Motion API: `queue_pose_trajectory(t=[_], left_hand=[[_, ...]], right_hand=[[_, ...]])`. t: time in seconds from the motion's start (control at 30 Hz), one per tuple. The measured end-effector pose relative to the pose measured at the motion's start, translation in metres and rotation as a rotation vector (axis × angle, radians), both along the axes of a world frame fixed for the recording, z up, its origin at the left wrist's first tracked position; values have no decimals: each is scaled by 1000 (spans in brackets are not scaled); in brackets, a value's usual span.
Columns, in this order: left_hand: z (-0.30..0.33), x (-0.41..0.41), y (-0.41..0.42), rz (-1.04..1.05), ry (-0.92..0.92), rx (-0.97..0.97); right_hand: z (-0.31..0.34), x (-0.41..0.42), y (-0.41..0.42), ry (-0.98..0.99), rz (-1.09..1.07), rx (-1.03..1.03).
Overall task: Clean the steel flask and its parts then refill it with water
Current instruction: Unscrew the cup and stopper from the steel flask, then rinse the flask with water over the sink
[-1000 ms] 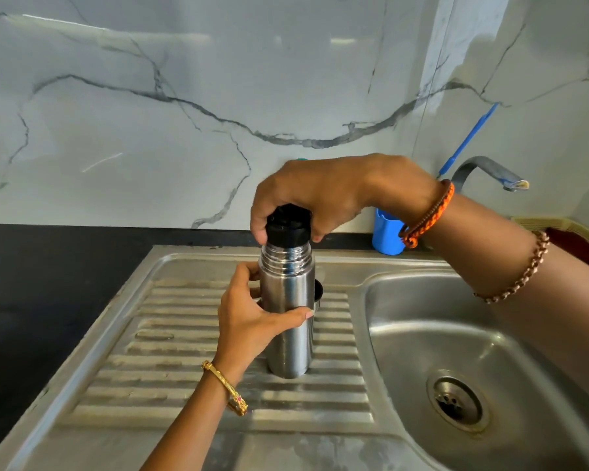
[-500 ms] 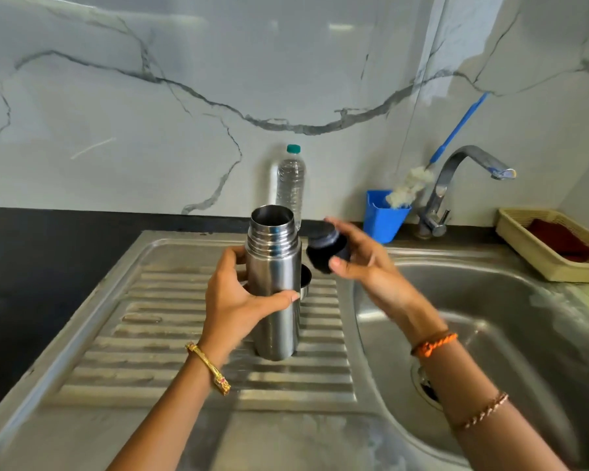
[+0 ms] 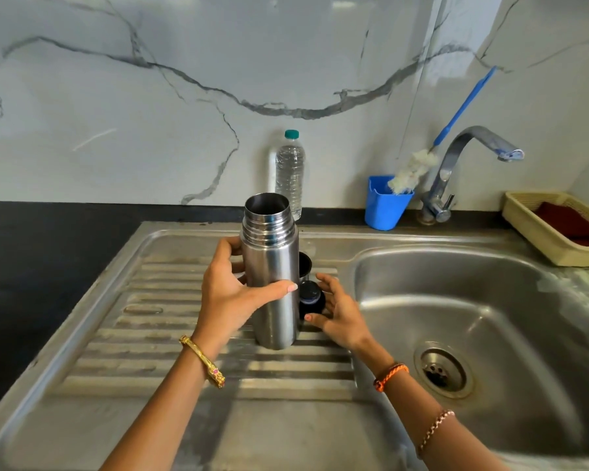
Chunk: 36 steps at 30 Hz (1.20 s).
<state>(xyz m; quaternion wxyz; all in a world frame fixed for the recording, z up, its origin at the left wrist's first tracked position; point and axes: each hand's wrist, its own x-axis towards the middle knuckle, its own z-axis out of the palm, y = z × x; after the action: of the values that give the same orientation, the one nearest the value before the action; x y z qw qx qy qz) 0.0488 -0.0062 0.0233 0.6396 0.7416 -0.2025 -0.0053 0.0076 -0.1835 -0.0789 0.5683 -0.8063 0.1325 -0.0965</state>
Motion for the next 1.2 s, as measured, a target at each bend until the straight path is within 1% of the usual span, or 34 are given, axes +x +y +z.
queue_pose_trajectory(t=[0.1,0.2,0.3,0.43,0.5,0.6,0.67,0.77,0.83,0.9,1.0,1.03,1.13,1.2], left_hand=[[-3,0,-1,-8,14,-25],[-8,-2,0,-22,27,-64],[-15,-3,2,-27,28,-86],[-29,-5,-2,-52,55,-10],[-36,-5,-6,-32,58,26],[-39,-4,-12,55,44,11],[-39,-5,-13,100,24,-7],[-34,-12,-10,119,2,-33],[-22,-17,-7,97,-17,-38],[-6,-21,-3,57,-44,-35],[13,-35,-2,-27,-90,-28],[15,-41,-3,-66,-104,-18],[18,-58,-11,-194,-109,24],[17,-67,-19,-278,-104,56]], right_hand=[[2,0,-1,3,-4,5],[7,-4,-5,26,61,9],[16,-7,-10,5,66,85],[28,-12,-11,-19,120,39],[39,-15,-7,-99,82,79],[71,-23,8,-289,27,183],[91,-26,19,-339,98,200],[113,-33,31,-381,207,153],[128,-39,36,-421,233,151],[144,-46,40,-467,209,153],[160,-56,44,-491,158,71],[163,-61,45,-491,142,73],[170,-86,44,-511,53,120],[172,-105,40,-552,-39,94]])
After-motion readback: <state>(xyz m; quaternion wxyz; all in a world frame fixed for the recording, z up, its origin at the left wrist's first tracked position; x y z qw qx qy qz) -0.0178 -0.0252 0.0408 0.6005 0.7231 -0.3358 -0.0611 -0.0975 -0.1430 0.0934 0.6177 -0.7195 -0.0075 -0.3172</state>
